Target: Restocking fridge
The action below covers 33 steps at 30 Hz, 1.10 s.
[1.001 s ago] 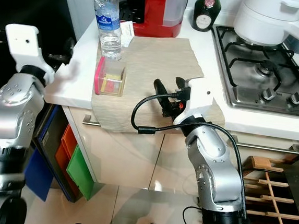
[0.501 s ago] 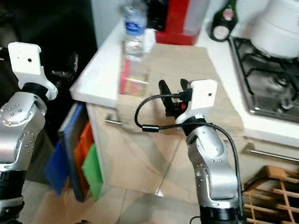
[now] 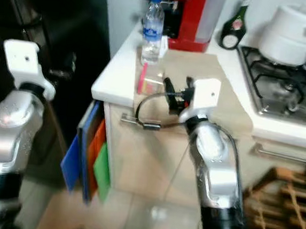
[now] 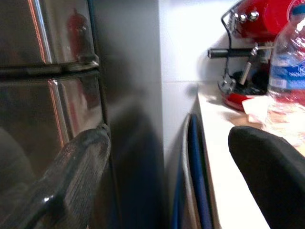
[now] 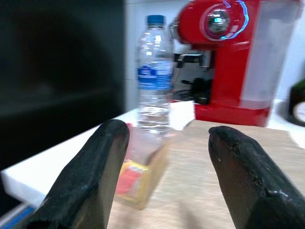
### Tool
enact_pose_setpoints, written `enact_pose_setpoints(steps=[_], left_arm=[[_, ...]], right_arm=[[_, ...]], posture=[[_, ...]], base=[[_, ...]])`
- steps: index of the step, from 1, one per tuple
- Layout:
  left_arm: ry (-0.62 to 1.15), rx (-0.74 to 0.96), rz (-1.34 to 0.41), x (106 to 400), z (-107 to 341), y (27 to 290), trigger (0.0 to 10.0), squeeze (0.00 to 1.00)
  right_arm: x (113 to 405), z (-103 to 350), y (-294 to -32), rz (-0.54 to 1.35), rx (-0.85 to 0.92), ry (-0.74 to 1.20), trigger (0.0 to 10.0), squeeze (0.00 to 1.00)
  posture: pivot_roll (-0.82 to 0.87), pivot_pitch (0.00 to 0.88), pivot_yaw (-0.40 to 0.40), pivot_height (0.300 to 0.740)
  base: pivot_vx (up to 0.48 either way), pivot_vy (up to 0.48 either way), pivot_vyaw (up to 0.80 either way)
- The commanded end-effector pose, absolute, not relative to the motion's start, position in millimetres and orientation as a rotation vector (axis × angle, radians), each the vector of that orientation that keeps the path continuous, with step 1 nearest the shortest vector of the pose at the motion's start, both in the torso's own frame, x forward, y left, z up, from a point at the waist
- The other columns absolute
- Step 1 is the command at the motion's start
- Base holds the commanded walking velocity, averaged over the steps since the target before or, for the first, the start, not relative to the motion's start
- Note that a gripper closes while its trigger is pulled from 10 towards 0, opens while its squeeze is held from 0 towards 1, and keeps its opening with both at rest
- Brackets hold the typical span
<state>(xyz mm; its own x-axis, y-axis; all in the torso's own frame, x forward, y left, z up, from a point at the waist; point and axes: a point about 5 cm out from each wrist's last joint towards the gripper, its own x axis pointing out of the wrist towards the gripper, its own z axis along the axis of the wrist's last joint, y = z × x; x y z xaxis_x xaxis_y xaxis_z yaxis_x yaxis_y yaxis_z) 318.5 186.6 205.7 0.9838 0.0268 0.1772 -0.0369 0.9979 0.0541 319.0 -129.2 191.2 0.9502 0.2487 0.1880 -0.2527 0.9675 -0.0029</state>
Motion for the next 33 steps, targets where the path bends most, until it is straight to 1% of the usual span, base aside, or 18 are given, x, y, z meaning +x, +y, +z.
enact_pose_setpoints(steps=[1, 6, 7, 12, 19, 25, 28, 33], left_arm=[[-0.177, 0.062, 0.010, 317, 208, 182, 10.0, 0.00], [-0.160, 0.050, -0.003, 313, 205, 181, 10.0, 0.00], [-0.150, 0.041, -0.024, 310, 204, 179, 10.0, 0.00], [-0.122, 0.058, -0.066, 297, 199, 176, 10.0, 0.00], [-0.106, 0.081, -0.061, 288, 200, 181, 10.0, 0.00], [-0.090, 0.088, -0.068, 281, 201, 181, 10.0, 0.00], [-0.082, 0.087, -0.070, 279, 200, 180, 10.0, 0.00], [-0.074, 0.084, -0.073, 278, 200, 179, 10.0, 0.00]], right_arm=[[325, 190, -129, 0.225, 0.000, -0.189, 10.0, 0.00], [338, 192, -120, 0.234, -0.030, -0.198, 10.0, 0.00], [345, 192, -115, 0.230, -0.054, -0.194, 10.0, 0.00], [360, 190, -112, 0.159, -0.144, -0.190, 10.0, 0.00], [370, 210, -104, 0.160, -0.124, -0.274, 10.0, 0.00], [378, 234, -101, 0.160, -0.056, -0.357, 10.0, 0.00], [381, 237, -102, 0.160, -0.034, -0.350, 10.0, 0.00], [386, 228, -105, 0.144, -0.011, -0.293, 10.0, 0.00]], posture=[[-0.06, 0.061, 0.011, 0.740], [-0.03, 0.083, 0.012, 0.740], [-0.02, 0.091, 0.011, 0.740], [0.02, 0.118, 0.013, 0.740], [0.07, 0.147, 0.017, 0.740], [0.09, 0.160, 0.016, 0.740], [0.09, 0.163, 0.014, 0.740], [0.09, 0.168, 0.011, 0.740]], base=[[0.000, 0.000, 0.00], [0.000, 0.000, 0.00], [0.000, 0.000, 0.00], [0.000, 0.000, 0.00], [0.000, 0.000, 0.00], [0.000, 0.000, 0.00], [0.000, 0.000, 0.00], [0.000, 0.000, 0.00]])
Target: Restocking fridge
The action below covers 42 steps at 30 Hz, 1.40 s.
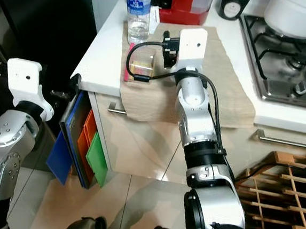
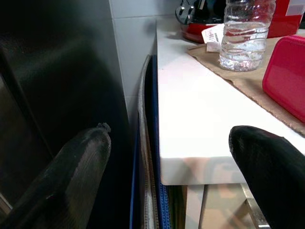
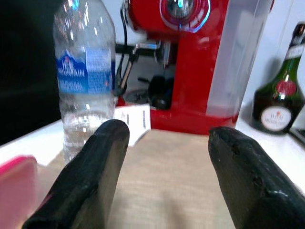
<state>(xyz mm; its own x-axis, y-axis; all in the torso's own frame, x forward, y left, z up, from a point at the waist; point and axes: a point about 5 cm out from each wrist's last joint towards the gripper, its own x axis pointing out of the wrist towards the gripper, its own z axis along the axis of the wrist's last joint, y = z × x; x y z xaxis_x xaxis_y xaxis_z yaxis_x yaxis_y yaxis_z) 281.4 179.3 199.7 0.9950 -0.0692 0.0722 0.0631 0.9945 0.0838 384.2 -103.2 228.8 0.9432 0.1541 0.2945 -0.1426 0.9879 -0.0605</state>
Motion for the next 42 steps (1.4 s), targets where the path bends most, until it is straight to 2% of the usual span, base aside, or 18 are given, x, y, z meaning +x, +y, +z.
enact_pose_setpoints(steps=[1, 14, 29, 42], left_arm=[[-0.073, 0.083, -0.073, 278, 200, 179, 10.0, 0.00], [-0.058, 0.075, -0.074, 277, 200, 177, 10.0, 0.00], [-0.040, 0.061, -0.081, 278, 196, 175, 10.0, 0.00], [-0.035, 0.056, -0.093, 280, 196, 174, 10.0, 0.00]], right_arm=[[385, 229, -105, 0.151, -0.001, -0.296, 10.0, 0.00], [373, 237, -92, 0.250, 0.066, -0.303, 10.0, 0.00], [377, 219, -95, 0.259, 0.106, -0.169, 10.0, 0.00], [382, 200, -114, 0.171, 0.109, -0.065, 10.0, 0.00]], posture=[[0.09, 0.168, 0.011, 0.740], [0.09, 0.165, 0.007, 0.740], [0.09, 0.154, 0.004, 0.740], [0.08, 0.151, 0.009, 0.740]], base=[[0.000, 0.000, 0.00], [0.000, 0.000, 0.00], [0.000, 0.000, 0.00], [0.000, 0.000, 0.00]])
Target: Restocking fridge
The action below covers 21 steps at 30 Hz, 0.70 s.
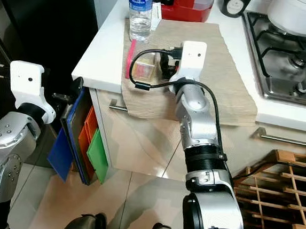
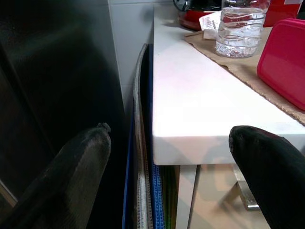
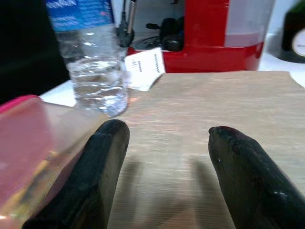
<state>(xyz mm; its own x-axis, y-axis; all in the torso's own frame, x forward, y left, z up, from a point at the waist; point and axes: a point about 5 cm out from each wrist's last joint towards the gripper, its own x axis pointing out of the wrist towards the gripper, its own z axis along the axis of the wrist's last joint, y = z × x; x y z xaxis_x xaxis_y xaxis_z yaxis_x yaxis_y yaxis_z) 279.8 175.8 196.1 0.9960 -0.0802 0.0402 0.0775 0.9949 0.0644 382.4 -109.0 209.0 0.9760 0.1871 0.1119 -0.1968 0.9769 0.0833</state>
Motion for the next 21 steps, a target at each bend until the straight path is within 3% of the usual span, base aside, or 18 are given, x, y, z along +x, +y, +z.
enact_pose_setpoints(steps=[1, 6, 15, 21], left_arm=[[-0.035, 0.056, -0.093, 280, 196, 174, 10.0, 0.00], [-0.035, 0.055, -0.097, 281, 196, 173, 10.0, 0.00], [-0.039, 0.051, -0.094, 281, 196, 172, 10.0, 0.00], [-0.041, 0.050, -0.096, 282, 196, 171, 10.0, 0.00]], right_arm=[[382, 200, -114, 0.171, 0.109, -0.065, 10.0, 0.00], [382, 201, -115, 0.172, 0.121, -0.070, 10.0, 0.00], [375, 245, -109, 0.218, 0.149, -0.248, 10.0, 0.00], [374, 242, -104, 0.239, 0.153, -0.216, 10.0, 0.00]], posture=[[0.08, 0.151, 0.009, 0.740], [0.08, 0.147, 0.008, 0.740], [0.08, 0.143, 0.004, 0.740], [0.08, 0.135, -0.002, 0.740]], base=[[0.000, 0.000, 0.00], [0.000, 0.000, 0.00], [0.000, 0.000, 0.00], [0.000, 0.000, 0.00]])
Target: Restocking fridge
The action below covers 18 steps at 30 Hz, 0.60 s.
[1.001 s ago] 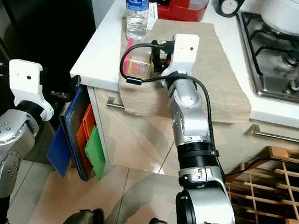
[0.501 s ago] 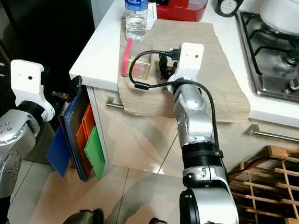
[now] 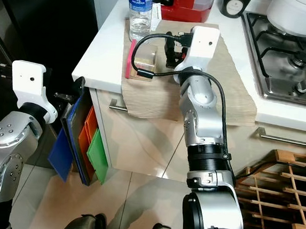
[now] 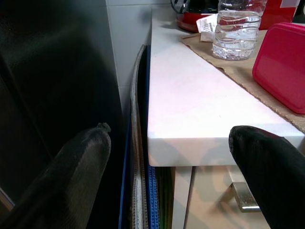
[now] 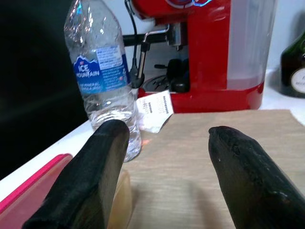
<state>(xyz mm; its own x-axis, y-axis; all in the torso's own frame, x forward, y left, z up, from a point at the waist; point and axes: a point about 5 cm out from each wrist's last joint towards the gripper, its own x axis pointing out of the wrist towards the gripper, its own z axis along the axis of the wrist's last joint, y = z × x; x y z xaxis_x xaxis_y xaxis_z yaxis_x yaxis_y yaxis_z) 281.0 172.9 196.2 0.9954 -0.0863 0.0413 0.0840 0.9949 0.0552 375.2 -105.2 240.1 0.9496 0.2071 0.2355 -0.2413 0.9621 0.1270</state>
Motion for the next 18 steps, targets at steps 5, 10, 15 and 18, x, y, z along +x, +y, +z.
enact_pose_setpoints(steps=[5, 10, 15, 18], left_arm=[[-0.043, 0.050, -0.096, 282, 196, 171, 10.0, 0.00], [-0.045, 0.053, -0.099, 282, 196, 170, 10.0, 0.00], [-0.046, 0.051, -0.100, 283, 196, 170, 10.0, 0.00], [-0.050, 0.051, -0.101, 283, 197, 170, 10.0, 0.00]], right_arm=[[372, 240, -101, 0.251, 0.174, -0.188, 10.0, 0.00], [371, 229, -96, 0.272, 0.193, -0.129, 10.0, 0.00], [371, 225, -95, 0.275, 0.195, -0.103, 10.0, 0.00], [370, 223, -96, 0.262, 0.197, -0.086, 10.0, 0.00]], posture=[[0.08, 0.129, -0.005, 0.740], [0.08, 0.122, -0.005, 0.740], [0.09, 0.119, -0.005, 0.740], [0.09, 0.116, -0.007, 0.740]], base=[[0.000, 0.000, 0.00], [0.000, 0.000, 0.00], [0.000, 0.000, 0.00], [0.000, 0.000, 0.00]])
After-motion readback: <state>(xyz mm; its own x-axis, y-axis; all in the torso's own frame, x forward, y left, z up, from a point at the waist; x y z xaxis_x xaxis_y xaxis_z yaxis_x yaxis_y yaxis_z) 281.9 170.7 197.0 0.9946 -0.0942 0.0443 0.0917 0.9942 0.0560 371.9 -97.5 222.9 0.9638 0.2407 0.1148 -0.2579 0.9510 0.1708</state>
